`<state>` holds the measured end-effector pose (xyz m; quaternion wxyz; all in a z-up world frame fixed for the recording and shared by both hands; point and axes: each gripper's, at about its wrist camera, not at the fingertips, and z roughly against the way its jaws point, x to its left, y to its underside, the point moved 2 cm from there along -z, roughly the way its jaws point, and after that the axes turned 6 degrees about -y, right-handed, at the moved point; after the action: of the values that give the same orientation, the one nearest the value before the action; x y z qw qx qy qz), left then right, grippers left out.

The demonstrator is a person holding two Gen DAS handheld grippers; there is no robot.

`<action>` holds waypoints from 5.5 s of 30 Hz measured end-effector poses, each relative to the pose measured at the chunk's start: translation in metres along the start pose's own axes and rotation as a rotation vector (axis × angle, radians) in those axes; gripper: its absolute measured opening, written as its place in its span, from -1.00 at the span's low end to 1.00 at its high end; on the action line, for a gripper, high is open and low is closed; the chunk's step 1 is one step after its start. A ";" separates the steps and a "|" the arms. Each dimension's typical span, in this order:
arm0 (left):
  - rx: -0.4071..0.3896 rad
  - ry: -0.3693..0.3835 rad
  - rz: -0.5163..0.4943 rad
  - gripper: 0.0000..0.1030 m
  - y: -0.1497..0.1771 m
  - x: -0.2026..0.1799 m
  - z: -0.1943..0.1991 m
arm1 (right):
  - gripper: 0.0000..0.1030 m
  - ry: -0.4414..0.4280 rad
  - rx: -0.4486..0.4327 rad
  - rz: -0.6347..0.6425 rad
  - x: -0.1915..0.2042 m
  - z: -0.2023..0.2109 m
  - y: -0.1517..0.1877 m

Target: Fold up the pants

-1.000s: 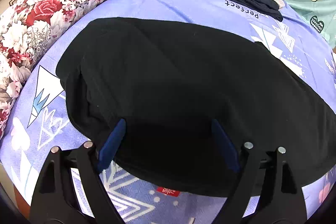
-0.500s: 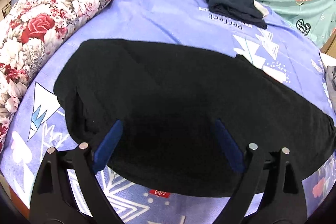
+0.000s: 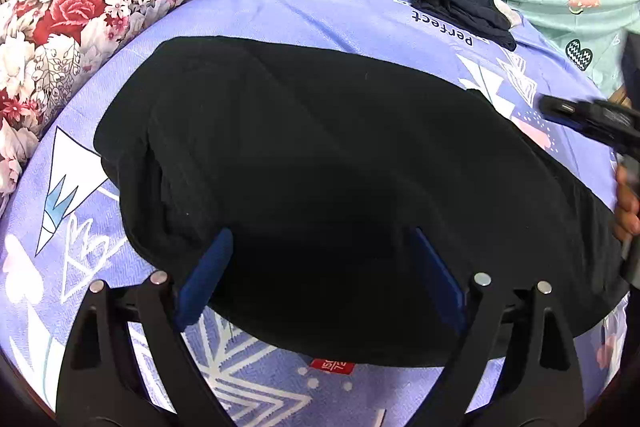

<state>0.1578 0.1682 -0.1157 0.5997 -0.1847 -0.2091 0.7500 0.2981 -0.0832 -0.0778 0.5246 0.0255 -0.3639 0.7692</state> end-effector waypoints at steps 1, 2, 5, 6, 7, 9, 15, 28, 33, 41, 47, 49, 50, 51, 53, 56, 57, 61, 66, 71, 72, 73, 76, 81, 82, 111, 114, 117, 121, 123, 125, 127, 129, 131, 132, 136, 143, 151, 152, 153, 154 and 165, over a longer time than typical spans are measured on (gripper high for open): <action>0.001 0.007 0.003 0.77 0.000 0.001 0.000 | -0.27 0.000 0.014 0.014 0.005 -0.008 -0.003; 0.002 0.011 0.005 0.77 0.000 0.001 0.000 | -0.27 0.000 0.031 0.028 0.010 -0.017 -0.005; 0.003 0.024 0.013 0.77 0.001 0.002 0.002 | -0.27 -0.019 0.074 0.059 0.024 -0.041 -0.006; 0.003 0.028 0.014 0.77 0.001 0.003 0.002 | -0.26 -0.012 0.086 0.074 0.028 -0.048 -0.006; 0.004 0.030 0.015 0.77 0.002 0.002 0.002 | -0.26 -0.006 0.090 0.083 0.029 -0.051 -0.005; 0.004 0.033 0.014 0.77 0.003 0.003 0.002 | -0.26 0.003 0.098 0.106 0.032 -0.056 -0.005; 0.007 0.012 -0.005 0.77 0.007 0.001 0.003 | -0.88 0.075 0.110 0.238 0.045 -0.060 -0.007; 0.039 -0.015 0.019 0.77 0.009 0.007 0.004 | -1.00 0.187 -0.007 0.153 0.014 -0.058 -0.020; -0.012 0.023 0.058 0.77 0.004 0.019 0.025 | -0.88 0.056 -0.043 0.137 0.025 -0.025 -0.017; -0.052 -0.138 0.110 0.77 -0.034 0.041 0.006 | -0.54 0.042 0.049 0.182 0.053 -0.058 -0.009; 0.009 -0.202 0.117 0.75 -0.029 0.053 -0.011 | -0.26 0.200 -0.006 0.125 0.031 -0.060 -0.011; -0.002 -0.193 0.107 0.75 -0.026 0.051 -0.003 | -0.26 0.208 -0.021 0.104 0.026 -0.049 -0.011; -0.012 -0.170 0.112 0.75 -0.025 0.050 0.003 | -0.22 0.204 -0.042 0.104 0.026 -0.041 -0.010; -0.024 -0.148 0.115 0.75 -0.025 0.049 0.009 | -0.22 0.187 -0.061 0.102 0.026 -0.031 -0.007; -0.063 -0.122 0.114 0.75 -0.030 0.045 0.021 | -0.20 0.125 -0.046 0.091 0.026 -0.020 0.000; -0.081 -0.121 0.119 0.77 -0.042 0.044 0.023 | -0.19 0.048 0.016 0.103 0.027 -0.012 0.021; -0.078 -0.145 0.128 0.77 -0.047 0.044 0.020 | -0.18 0.066 0.035 0.115 0.025 -0.010 0.030; 0.026 -0.273 0.148 0.77 -0.049 0.055 -0.008 | 0.06 0.180 0.093 0.095 -0.005 0.003 0.058; 0.095 -0.246 0.192 0.81 -0.024 0.069 -0.021 | 0.06 0.271 0.055 0.008 -0.054 0.056 0.086; 0.006 -0.174 0.238 0.78 -0.019 0.062 0.017 | 0.07 0.250 -0.043 -0.174 -0.104 0.125 0.118; -0.025 -0.163 0.210 0.78 -0.020 0.052 0.025 | 0.07 0.224 -0.054 -0.186 -0.110 0.137 0.128; -0.042 -0.150 0.188 0.79 -0.021 0.044 0.030 | 0.07 0.204 -0.054 -0.196 -0.115 0.143 0.135; -0.061 -0.095 0.100 0.82 -0.023 0.013 0.032 | 0.07 0.214 -0.027 -0.273 -0.143 0.149 0.159; 0.043 -0.155 0.050 0.81 -0.013 -0.007 -0.004 | -0.24 0.261 -0.154 -0.449 -0.204 0.196 0.178; 0.059 -0.161 0.065 0.81 -0.012 -0.004 -0.009 | -0.34 0.230 -0.180 -0.500 -0.218 0.205 0.182; -0.057 -0.027 -0.078 0.82 -0.003 -0.043 0.040 | 0.46 0.280 -0.275 -0.676 -0.181 0.290 0.281; -0.022 -0.009 -0.113 0.82 0.002 -0.059 0.027 | 0.46 0.298 -0.269 -0.691 -0.189 0.288 0.293; 0.036 0.004 -0.113 0.82 0.013 -0.065 0.010 | 0.44 0.277 -0.272 -0.729 -0.201 0.280 0.296; 0.048 -0.019 -0.131 0.82 0.020 -0.067 -0.001 | 0.43 0.295 -0.299 -0.706 -0.207 0.272 0.287; 0.055 -0.021 -0.139 0.83 0.019 -0.068 -0.003 | 0.43 0.282 -0.322 -0.703 -0.216 0.269 0.280; 0.066 -0.029 -0.139 0.83 0.018 -0.069 -0.005 | 0.28 0.237 -0.346 -0.753 -0.229 0.268 0.279; 0.070 -0.039 -0.148 0.86 0.018 -0.070 -0.007 | 0.09 0.249 -0.360 -0.774 -0.237 0.268 0.276; 0.077 -0.055 -0.159 0.88 0.017 -0.073 -0.010 | -0.04 0.277 -0.354 -0.776 -0.239 0.265 0.272; 0.077 -0.058 -0.150 0.90 0.017 -0.073 -0.011 | -0.13 0.290 -0.355 -0.765 -0.238 0.264 0.270; 0.077 -0.059 -0.142 0.90 0.017 -0.073 -0.011 | -0.23 0.295 -0.357 -0.767 -0.239 0.264 0.271; 0.075 -0.051 -0.113 0.90 0.015 -0.070 -0.008 | -0.54 0.250 -0.357 -0.759 -0.238 0.262 0.270; 0.069 0.003 -0.084 0.90 0.015 -0.062 -0.004 | -0.34 0.164 -0.380 -0.812 -0.235 0.260 0.274; 0.068 0.022 -0.083 0.90 0.013 -0.061 0.000 | -0.09 0.256 -0.338 -0.774 -0.228 0.258 0.271; 0.069 0.027 -0.081 0.90 0.013 -0.059 -0.001 | -0.33 0.276 -0.328 -0.767 -0.230 0.257 0.270; 0.069 0.026 -0.079 0.90 0.013 -0.057 -0.002 | -0.46 0.307 -0.319 -0.766 -0.232 0.255 0.268; 0.072 0.027 -0.071 0.90 0.013 -0.055 -0.004 | -0.58 0.316 -0.327 -0.774 -0.234 0.255 0.268; 0.032 0.075 0.044 0.89 -0.002 -0.009 0.032 | 0.15 0.521 -0.201 -0.694 -0.219 0.257 0.257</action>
<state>0.1441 0.1567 -0.0874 0.5934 -0.2075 -0.1703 0.7588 0.0960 -0.4545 -0.1182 0.8259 -0.0996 -0.2623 0.4891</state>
